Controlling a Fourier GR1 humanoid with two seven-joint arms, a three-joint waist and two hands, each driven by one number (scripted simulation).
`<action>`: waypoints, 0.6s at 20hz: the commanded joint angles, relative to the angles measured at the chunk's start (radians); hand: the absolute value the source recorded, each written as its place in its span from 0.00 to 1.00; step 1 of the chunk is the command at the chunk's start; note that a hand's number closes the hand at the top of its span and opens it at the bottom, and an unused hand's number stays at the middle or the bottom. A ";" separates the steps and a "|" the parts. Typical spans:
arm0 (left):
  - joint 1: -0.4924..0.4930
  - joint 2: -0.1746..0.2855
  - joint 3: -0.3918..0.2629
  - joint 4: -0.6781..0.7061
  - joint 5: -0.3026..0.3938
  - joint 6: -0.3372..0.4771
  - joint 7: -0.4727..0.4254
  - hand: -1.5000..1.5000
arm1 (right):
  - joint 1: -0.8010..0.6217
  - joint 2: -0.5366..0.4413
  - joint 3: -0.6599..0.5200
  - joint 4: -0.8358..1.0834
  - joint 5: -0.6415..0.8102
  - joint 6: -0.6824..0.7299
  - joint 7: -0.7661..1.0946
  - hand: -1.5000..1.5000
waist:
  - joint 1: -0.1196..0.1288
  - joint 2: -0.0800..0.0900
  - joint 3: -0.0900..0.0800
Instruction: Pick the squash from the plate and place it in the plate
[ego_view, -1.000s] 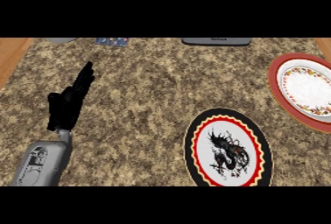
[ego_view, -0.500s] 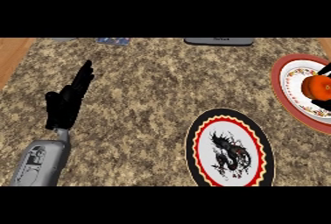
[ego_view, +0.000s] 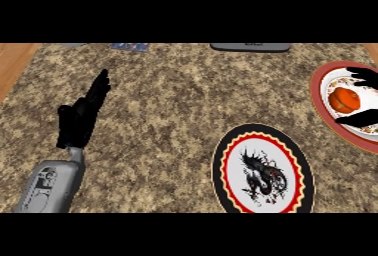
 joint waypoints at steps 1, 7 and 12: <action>0.020 0.037 0.033 -0.006 0.026 -0.035 -0.017 0.50 | -0.012 0.011 -0.095 0.016 -0.103 0.072 -0.078 0.00 | -0.003 -0.002 0.000; -0.005 -0.013 0.009 0.036 -0.007 0.008 -0.026 0.50 | -0.029 -0.104 -0.246 0.044 -0.248 0.131 -0.028 0.00 | -0.020 -0.001 -0.001; 0.007 0.031 0.042 -0.009 0.008 -0.009 0.007 0.50 | 0.067 -0.254 -0.344 0.075 -0.339 0.203 -0.036 0.00 | -0.023 -0.002 0.001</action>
